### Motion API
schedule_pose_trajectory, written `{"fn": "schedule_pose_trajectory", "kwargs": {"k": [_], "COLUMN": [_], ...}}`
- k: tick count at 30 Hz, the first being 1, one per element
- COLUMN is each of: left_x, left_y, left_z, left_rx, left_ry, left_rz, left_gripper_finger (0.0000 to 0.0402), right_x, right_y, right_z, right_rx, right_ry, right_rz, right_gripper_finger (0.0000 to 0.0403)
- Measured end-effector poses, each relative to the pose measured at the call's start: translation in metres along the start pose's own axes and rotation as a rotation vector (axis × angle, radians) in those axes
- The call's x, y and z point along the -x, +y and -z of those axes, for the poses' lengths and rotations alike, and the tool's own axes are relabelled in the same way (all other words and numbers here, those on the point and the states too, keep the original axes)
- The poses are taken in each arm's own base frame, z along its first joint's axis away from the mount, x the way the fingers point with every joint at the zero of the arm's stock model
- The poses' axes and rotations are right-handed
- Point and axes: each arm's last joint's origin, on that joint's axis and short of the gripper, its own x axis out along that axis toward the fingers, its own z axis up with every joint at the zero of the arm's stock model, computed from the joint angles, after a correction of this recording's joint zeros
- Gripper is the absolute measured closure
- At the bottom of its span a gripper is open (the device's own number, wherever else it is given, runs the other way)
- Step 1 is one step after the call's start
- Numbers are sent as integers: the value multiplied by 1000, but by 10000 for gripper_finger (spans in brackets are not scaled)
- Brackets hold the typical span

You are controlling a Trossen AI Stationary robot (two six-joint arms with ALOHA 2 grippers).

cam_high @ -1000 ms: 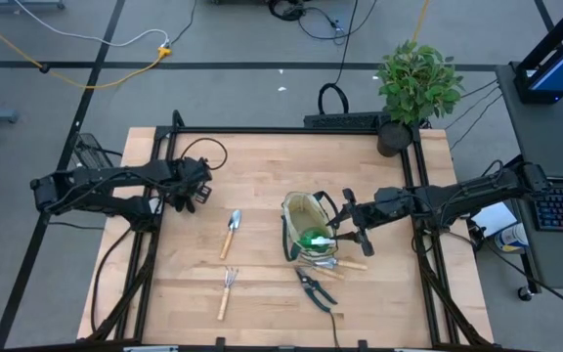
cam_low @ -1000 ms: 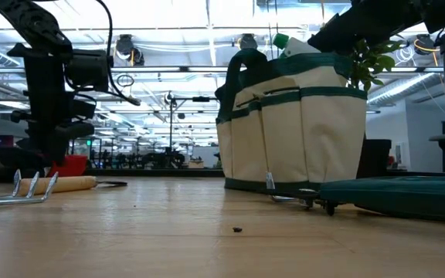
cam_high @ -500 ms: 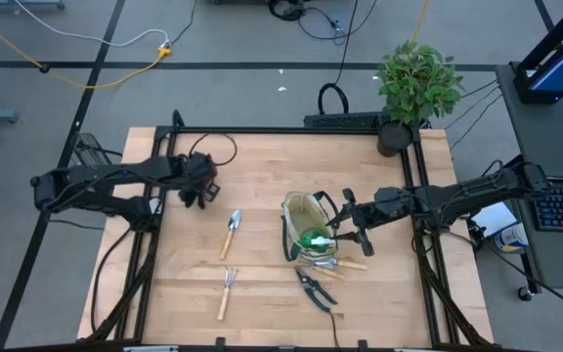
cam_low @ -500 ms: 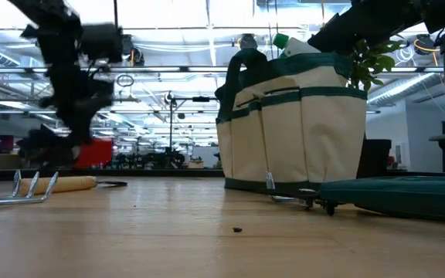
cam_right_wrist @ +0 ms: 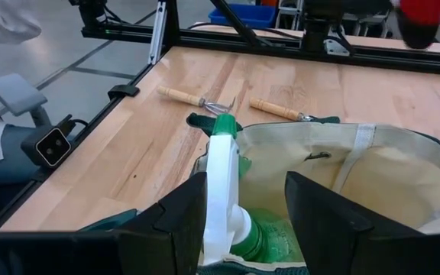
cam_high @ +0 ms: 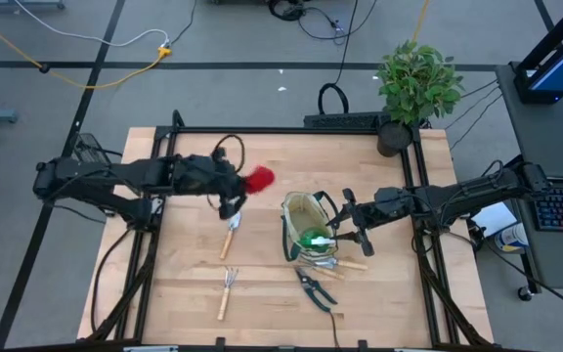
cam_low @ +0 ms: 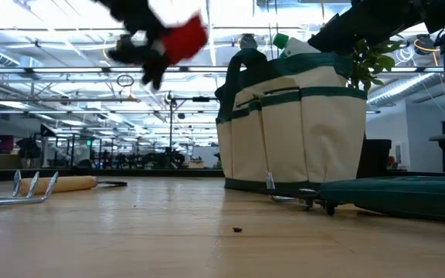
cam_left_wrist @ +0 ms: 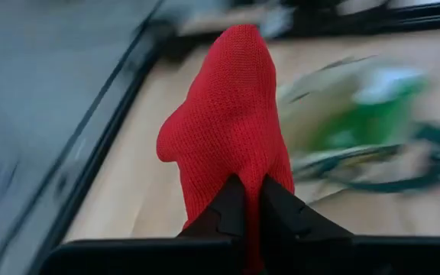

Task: Pick & Place Garden tools in Gardening bag
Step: Put the red gloves into the white gardening bag

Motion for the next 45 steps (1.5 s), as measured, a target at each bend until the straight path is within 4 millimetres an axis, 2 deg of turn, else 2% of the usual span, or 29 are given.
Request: {"fn": "schedule_pose_trajectory", "kwargs": {"k": [5, 8, 11, 15, 22, 26, 35, 45], "left_x": [-15, -36, -55, -72, -105, -129, -158, -165], "left_y": [-15, -21, -26, -30, -41, -42, -34, -17], "left_z": [-13, -13, -14, -29, -42, -31, -12, -2], "left_rx": [-271, -437, -517, -544, -606, -627, -594, -612], "left_ry": [-150, -181, -252, -397, -548, -504, -459, -388], "left_rz": [171, 218, 245, 308, 411, 391, 423, 416], "left_gripper_finger": [387, 387, 386, 382, 387, 386, 387, 387], "right_x": [0, 0, 0, 0, 0, 0, 0, 0], "right_y": [0, 0, 0, 0, 0, 0, 0, 0], "right_z": [0, 0, 0, 0, 0, 0, 0, 1], "right_rx": [0, 0, 0, -1, 0, -1, -1, -5], "right_ry": [-1, 0, 0, 0, 0, 0, 2, 12], "right_rz": [0, 0, 0, 0, 0, 0, 0, 4], "right_gripper_finger": [232, 232, 232, 232, 232, 232, 232, 232]}}
